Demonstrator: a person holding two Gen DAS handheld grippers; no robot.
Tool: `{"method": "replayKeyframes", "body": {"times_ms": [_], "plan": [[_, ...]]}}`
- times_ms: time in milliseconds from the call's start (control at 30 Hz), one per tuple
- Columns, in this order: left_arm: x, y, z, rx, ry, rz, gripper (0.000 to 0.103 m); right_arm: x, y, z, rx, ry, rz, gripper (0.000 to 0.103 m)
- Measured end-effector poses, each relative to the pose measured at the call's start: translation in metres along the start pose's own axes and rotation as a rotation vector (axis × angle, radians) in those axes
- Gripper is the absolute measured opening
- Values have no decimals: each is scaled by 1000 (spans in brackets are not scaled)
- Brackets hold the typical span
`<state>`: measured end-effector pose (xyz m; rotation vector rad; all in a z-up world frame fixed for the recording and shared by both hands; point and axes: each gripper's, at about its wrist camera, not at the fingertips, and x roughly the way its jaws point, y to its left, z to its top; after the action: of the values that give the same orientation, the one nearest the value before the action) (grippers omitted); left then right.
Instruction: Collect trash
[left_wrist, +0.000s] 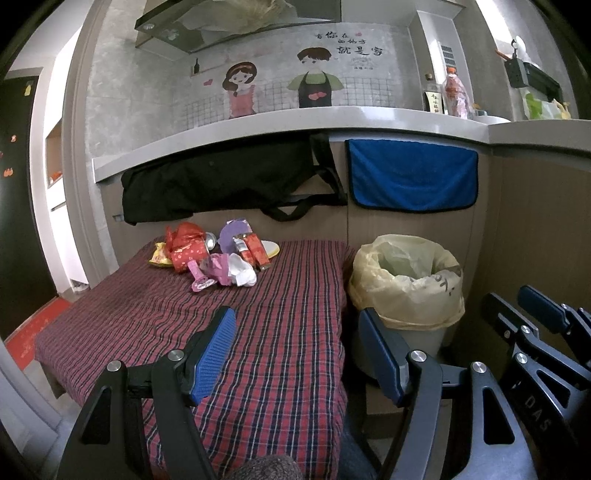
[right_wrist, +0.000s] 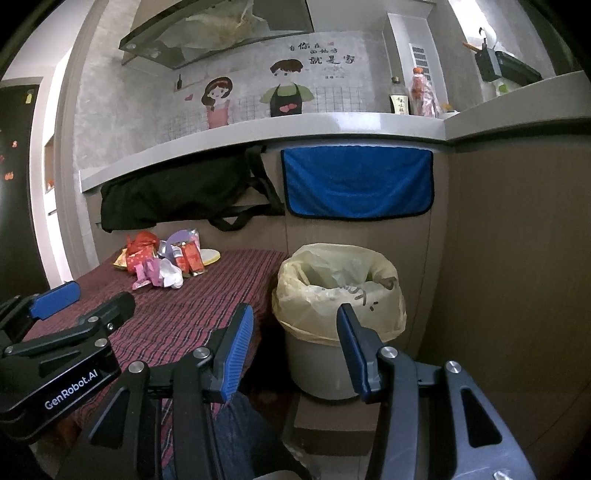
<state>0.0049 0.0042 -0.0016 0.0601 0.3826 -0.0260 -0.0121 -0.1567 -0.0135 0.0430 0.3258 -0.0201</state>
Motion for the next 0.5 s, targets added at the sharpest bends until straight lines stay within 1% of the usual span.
{"method": "replayKeyframes", "body": {"times_ms": [500], "plan": [[0, -1, 1, -1, -4, 0, 70, -2, -2, 3, 1, -4, -8, 45]]}}
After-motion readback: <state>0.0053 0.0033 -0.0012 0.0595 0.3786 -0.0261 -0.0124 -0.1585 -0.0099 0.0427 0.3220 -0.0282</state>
